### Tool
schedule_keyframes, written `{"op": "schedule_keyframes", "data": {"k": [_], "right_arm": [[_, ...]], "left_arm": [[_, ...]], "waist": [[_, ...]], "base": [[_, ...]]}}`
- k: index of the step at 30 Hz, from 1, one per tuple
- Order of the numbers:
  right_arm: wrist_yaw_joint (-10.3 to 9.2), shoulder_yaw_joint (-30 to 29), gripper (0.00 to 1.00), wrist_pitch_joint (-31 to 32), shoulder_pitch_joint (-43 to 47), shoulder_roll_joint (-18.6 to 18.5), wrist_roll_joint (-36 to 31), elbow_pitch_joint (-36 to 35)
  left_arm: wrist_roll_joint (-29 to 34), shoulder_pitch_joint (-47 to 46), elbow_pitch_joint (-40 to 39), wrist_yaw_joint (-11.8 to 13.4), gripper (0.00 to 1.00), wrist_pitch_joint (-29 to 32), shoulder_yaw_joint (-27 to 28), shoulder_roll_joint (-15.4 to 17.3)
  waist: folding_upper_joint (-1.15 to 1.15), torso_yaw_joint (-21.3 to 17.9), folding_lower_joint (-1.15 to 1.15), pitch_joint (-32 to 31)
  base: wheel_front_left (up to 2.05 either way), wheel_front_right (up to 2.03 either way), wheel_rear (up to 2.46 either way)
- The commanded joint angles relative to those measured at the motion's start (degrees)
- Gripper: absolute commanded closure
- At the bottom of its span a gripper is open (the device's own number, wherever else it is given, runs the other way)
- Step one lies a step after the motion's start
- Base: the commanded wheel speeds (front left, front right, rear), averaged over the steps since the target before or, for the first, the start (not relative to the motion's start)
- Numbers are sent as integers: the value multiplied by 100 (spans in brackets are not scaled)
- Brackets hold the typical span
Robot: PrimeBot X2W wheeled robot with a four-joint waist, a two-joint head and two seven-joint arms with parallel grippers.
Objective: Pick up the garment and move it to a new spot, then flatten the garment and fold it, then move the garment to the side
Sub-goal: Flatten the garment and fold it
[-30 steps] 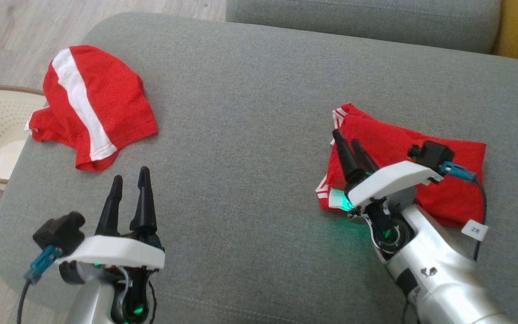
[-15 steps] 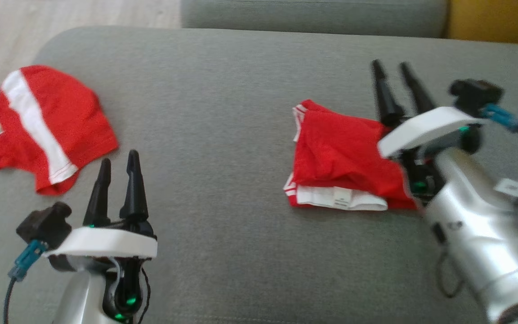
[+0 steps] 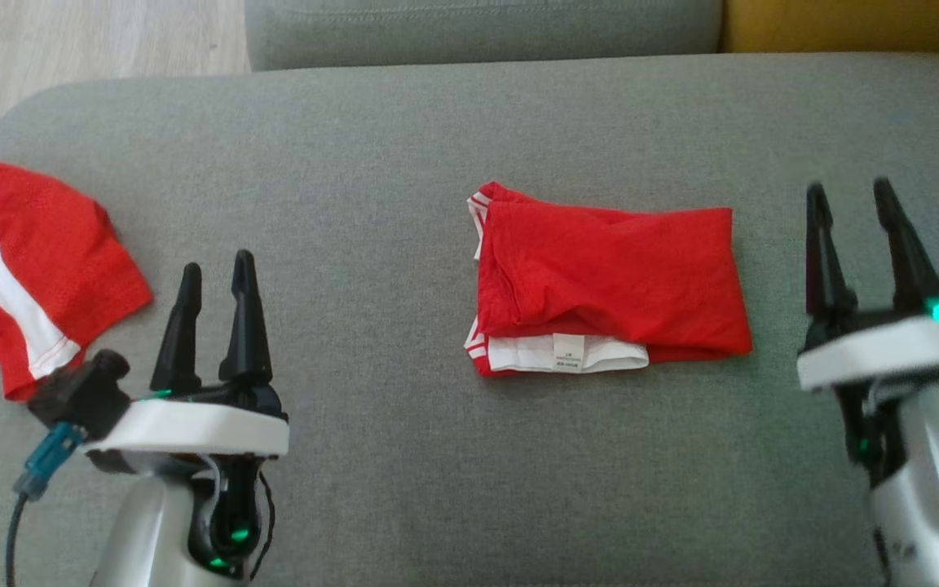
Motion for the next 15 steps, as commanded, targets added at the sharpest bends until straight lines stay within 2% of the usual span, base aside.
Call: {"op": "schedule_keyframes", "data": {"k": [1, 7, 15], "right_arm": [[-5, 29, 0, -60, 47, 73, -117, -299], [-5, -469, 0, -60, 853, 541, -599, -805], [-5, -545, 0, 82, 973, 660, -829, -1037]], "left_arm": [[91, -118, -180, -29, 0, -30, 129, 58], [200, 110, -213, -7, 0, -30, 168, 58], [202, 109, -271, 12, 0, -30, 74, 58]], "waist": [[0, -5, 0, -46], [0, 11, 0, -177], [0, 86, 0, -66]], "base": [[0, 0, 0], [0, 0, 0], [0, 0, 0]]}}
